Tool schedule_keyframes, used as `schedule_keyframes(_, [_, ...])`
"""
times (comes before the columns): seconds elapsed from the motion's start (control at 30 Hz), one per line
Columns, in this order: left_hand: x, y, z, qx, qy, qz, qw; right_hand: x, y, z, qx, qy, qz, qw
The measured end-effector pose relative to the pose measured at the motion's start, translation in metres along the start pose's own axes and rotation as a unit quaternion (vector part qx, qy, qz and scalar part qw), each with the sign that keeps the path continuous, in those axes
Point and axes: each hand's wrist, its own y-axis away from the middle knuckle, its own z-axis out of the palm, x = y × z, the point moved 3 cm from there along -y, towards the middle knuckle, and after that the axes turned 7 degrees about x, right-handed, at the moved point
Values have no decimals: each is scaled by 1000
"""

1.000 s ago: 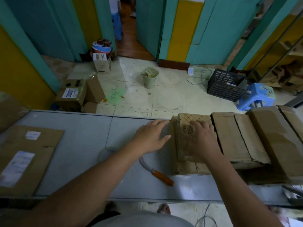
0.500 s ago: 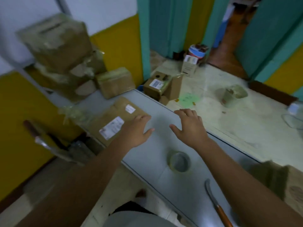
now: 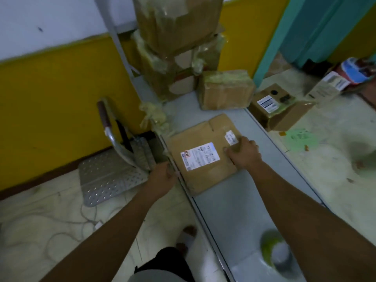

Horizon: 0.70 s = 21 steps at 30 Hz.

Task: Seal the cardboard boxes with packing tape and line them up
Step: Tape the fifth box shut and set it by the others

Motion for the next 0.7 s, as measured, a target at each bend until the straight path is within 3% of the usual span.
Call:
schedule_keyframes(0.13, [12,-10,6,36,78,-27,996,-1,-17,9,63,6,-1,998])
schedule_keyframes(0.23, [18,-7,12,60,120,-14,991,-3,-22,15,37,-38,-20,998])
schedule_keyframes(0.43, [21,2,10,143,258,-76,953,-7,-6,21,3,-185,-13,983])
schedule_keyframes(0.7, [77,40,-23,147,377,-11,914,24,75,-62,128,-334,-24,933])
